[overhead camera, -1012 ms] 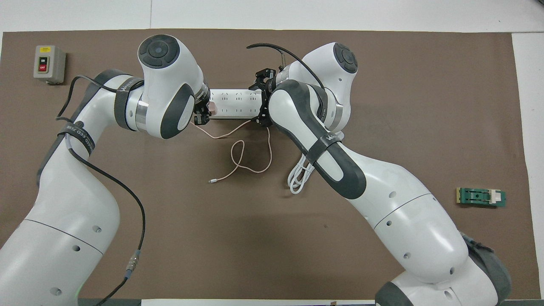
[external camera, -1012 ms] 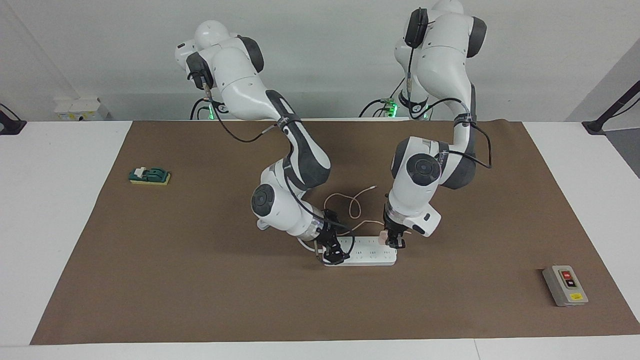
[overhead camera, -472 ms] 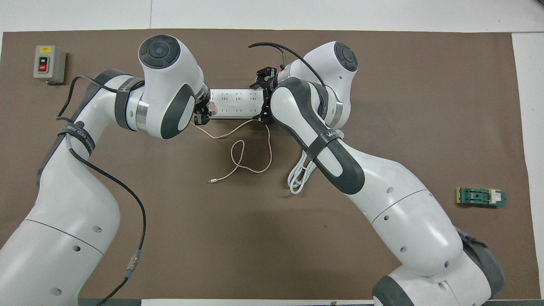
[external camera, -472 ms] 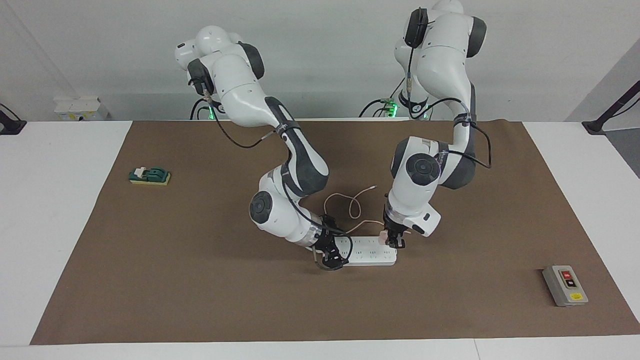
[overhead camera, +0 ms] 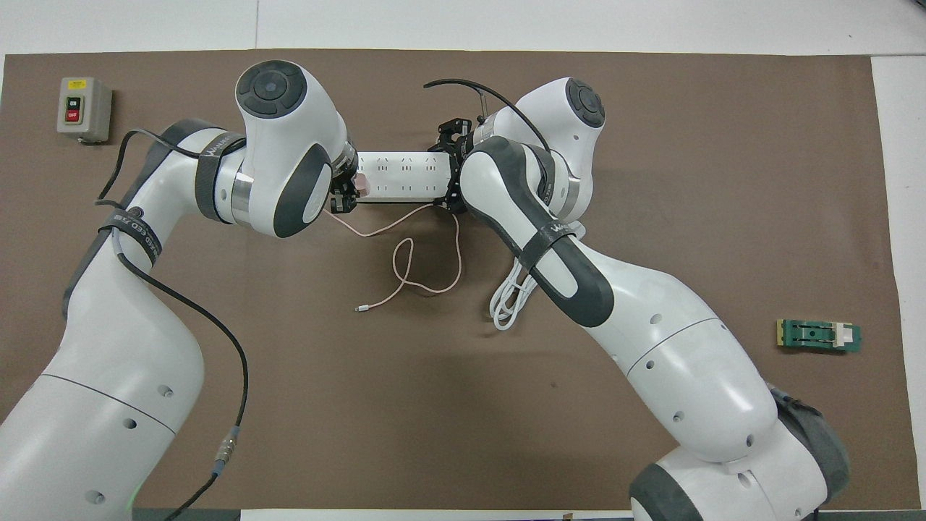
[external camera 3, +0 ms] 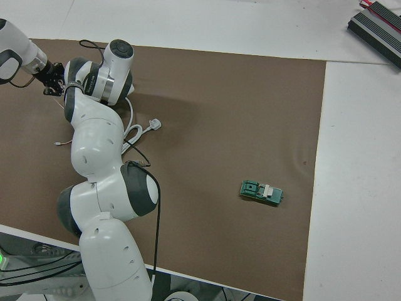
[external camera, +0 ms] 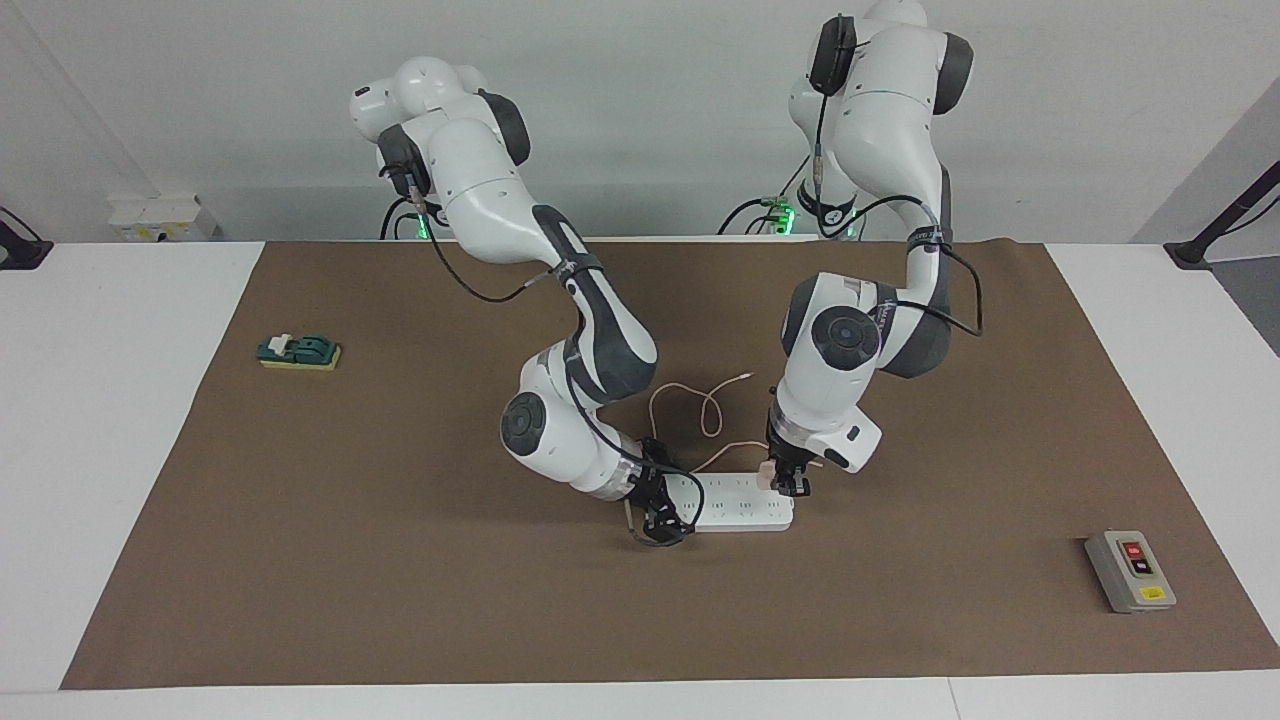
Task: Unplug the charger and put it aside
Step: 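Grasp the pink charger with the left gripper while the right gripper holds the strip, then pull the pink charger out of the strip with the left gripper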
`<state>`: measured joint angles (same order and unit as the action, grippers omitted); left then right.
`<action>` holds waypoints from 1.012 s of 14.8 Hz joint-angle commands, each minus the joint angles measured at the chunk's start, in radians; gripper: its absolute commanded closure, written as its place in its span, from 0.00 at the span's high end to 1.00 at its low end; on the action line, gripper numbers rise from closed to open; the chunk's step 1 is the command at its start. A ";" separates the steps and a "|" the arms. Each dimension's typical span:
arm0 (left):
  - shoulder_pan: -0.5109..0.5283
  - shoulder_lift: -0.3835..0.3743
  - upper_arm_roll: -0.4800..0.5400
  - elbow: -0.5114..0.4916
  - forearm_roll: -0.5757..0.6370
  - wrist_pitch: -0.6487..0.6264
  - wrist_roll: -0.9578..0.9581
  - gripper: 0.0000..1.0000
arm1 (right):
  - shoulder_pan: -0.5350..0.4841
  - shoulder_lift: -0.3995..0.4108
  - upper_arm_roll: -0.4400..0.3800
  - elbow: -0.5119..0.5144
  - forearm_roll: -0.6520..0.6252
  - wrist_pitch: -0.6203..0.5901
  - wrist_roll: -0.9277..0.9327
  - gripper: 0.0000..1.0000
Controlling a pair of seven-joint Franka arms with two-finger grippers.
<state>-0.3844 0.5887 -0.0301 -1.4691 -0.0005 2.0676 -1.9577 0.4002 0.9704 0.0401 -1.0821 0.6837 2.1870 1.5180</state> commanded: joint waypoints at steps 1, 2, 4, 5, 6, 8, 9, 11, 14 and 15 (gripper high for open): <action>-0.008 -0.033 0.009 -0.056 0.019 0.029 -0.012 0.00 | 0.006 0.022 0.000 0.024 -0.016 0.020 -0.021 0.23; -0.008 -0.033 0.010 -0.056 0.019 0.029 -0.010 0.00 | 0.006 0.022 0.000 0.024 -0.016 0.023 -0.022 0.23; -0.005 -0.033 0.009 -0.053 0.019 0.026 -0.009 0.00 | 0.008 0.022 0.000 0.024 -0.021 0.025 -0.021 0.23; -0.002 -0.033 0.010 -0.043 0.019 0.016 -0.007 0.00 | 0.008 0.022 0.000 0.022 -0.021 0.025 -0.021 0.23; 0.001 -0.033 0.010 -0.040 0.020 0.006 -0.007 0.00 | 0.008 0.022 0.000 0.022 -0.021 0.025 -0.021 0.23; 0.002 -0.033 0.010 -0.021 0.037 -0.021 0.000 0.00 | 0.008 0.022 0.000 0.022 -0.021 0.023 -0.021 0.23; 0.005 -0.036 0.010 0.001 0.036 -0.043 0.000 0.00 | 0.006 0.022 0.000 0.022 -0.021 0.023 -0.021 0.23; 0.010 -0.059 0.012 0.035 0.037 -0.107 0.014 0.00 | 0.006 0.021 0.000 0.022 -0.021 0.022 -0.021 0.23; 0.051 -0.136 0.009 0.032 0.022 -0.145 0.057 0.00 | 0.006 0.021 -0.002 0.022 -0.023 0.020 -0.021 0.23; 0.071 -0.165 0.007 0.027 0.020 -0.170 0.089 0.00 | 0.005 0.021 -0.002 0.022 -0.029 0.020 -0.021 0.23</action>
<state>-0.3593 0.5204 -0.0207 -1.4134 0.0075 1.9649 -1.9252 0.4007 0.9703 0.0401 -1.0821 0.6805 2.1887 1.5223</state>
